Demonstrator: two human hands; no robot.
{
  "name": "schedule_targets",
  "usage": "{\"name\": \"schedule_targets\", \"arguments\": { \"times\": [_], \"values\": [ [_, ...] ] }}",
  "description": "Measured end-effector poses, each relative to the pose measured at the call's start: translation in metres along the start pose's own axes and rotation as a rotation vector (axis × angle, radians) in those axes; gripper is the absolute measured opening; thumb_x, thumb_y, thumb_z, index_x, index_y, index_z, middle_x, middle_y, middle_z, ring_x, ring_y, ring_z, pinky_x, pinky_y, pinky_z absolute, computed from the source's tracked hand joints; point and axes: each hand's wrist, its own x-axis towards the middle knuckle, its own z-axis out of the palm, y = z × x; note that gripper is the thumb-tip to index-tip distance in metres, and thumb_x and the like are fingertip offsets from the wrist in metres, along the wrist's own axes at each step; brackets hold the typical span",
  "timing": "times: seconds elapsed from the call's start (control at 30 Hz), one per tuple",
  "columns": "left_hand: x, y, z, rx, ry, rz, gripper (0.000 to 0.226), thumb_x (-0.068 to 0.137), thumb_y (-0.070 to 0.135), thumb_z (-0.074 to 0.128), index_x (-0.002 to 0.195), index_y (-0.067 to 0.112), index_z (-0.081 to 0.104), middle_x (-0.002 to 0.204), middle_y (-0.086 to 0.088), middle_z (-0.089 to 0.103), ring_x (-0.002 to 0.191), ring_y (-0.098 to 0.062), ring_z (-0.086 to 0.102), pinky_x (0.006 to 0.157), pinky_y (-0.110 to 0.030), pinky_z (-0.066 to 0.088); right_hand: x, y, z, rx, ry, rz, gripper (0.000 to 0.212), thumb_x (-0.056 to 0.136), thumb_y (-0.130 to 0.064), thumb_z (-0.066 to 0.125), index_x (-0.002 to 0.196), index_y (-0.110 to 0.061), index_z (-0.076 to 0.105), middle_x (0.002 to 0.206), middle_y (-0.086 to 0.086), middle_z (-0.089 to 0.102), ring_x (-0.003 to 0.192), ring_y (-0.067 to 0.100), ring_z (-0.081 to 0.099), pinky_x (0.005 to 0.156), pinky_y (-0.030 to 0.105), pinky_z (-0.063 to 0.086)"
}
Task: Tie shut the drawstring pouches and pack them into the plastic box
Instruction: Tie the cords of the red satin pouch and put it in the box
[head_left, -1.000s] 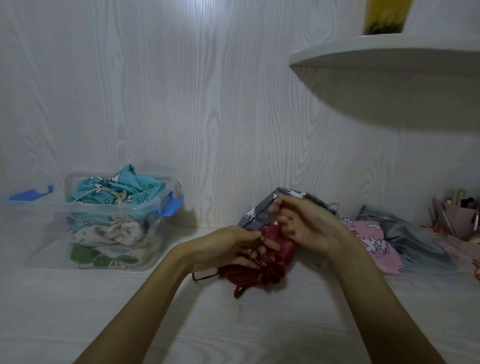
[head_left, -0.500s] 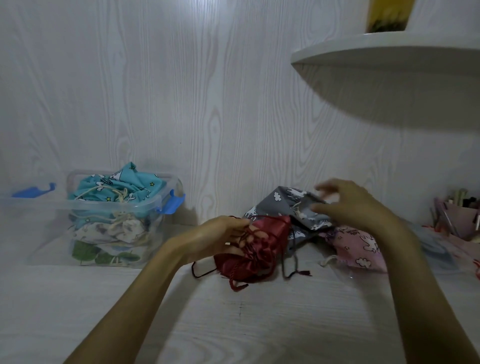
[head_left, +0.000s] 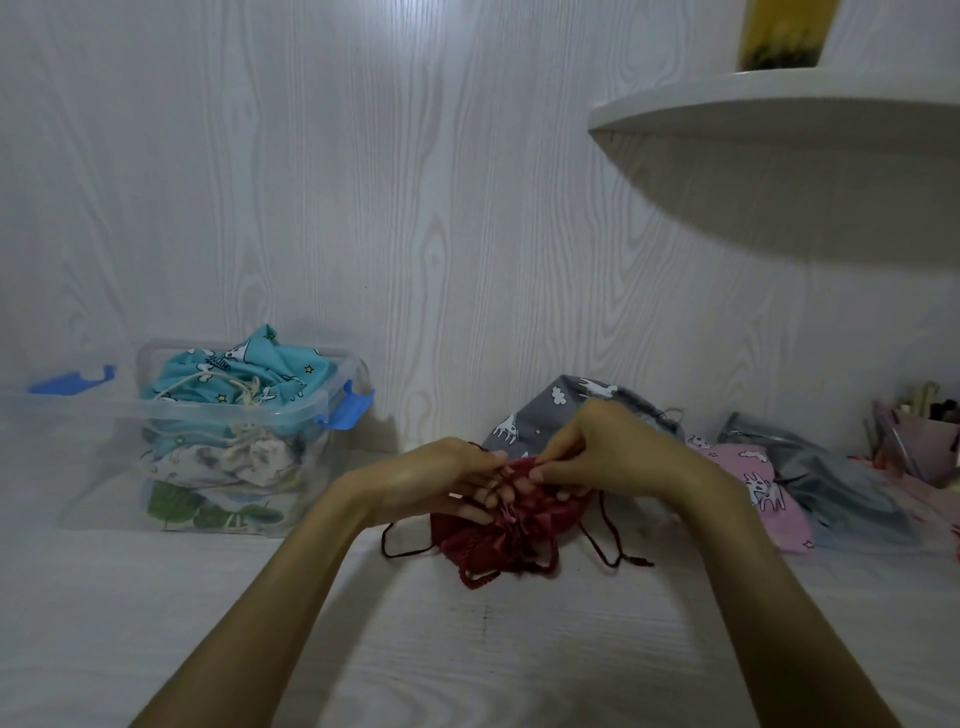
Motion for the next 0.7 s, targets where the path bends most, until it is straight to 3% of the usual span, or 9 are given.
{"name": "schedule_targets", "arguments": {
  "times": [0.23,0.4,0.5,0.6,0.7],
  "values": [
    [-0.005,0.003,-0.004,-0.274,0.066,0.054,0.021,0.089,0.027,0.058,0.088,0.013,0.075,0.083,-0.001,0.073,0.073,-0.003,0.069,0.067,-0.015,0.055,-0.004,-0.01,-0.012,0.156,0.096,-0.059,0.013,0.091,-0.021,0.059,0.088,-0.018,0.071,0.079,-0.011,0.069,0.07,-0.002,0.065,0.069,0.011,0.052],
    [-0.007,0.001,-0.002,-0.365,0.071,0.068,0.016,0.087,0.017,0.06,0.084,0.013,0.075,0.082,0.001,0.075,0.074,-0.002,0.07,0.067,-0.013,0.055,-0.007,-0.016,-0.011,0.327,-0.161,0.052,0.027,0.099,-0.022,0.044,0.076,-0.013,0.054,0.059,-0.004,0.049,0.051,0.006,0.041,0.05,0.013,0.035],
    [-0.007,0.001,-0.002,-0.406,0.096,0.094,0.014,0.085,0.012,0.061,0.092,0.009,0.073,0.082,-0.001,0.075,0.076,-0.004,0.071,0.07,-0.014,0.056,-0.007,-0.018,-0.011,0.386,-0.2,0.076,0.034,0.1,-0.026,0.041,0.067,-0.019,0.042,0.062,-0.005,0.038,0.056,0.006,0.034,0.052,0.014,0.03],
    [-0.008,0.002,-0.003,-0.434,0.132,0.113,0.019,0.085,0.006,0.061,0.101,0.002,0.069,0.081,-0.004,0.075,0.075,-0.007,0.072,0.069,-0.014,0.056,-0.012,-0.013,-0.015,0.303,-0.288,0.029,0.033,0.098,-0.033,0.042,0.068,-0.019,0.043,0.063,-0.008,0.036,0.058,0.004,0.032,0.058,0.016,0.029],
    [-0.009,0.003,-0.002,-0.429,0.161,0.128,0.014,0.084,0.002,0.061,0.094,0.005,0.071,0.081,-0.004,0.075,0.074,-0.007,0.072,0.069,-0.014,0.056,-0.017,-0.011,-0.019,0.226,-0.416,0.012,0.034,0.098,-0.038,0.039,0.071,-0.017,0.046,0.066,-0.006,0.035,0.063,0.008,0.031,0.064,0.021,0.03]
  ]
}}
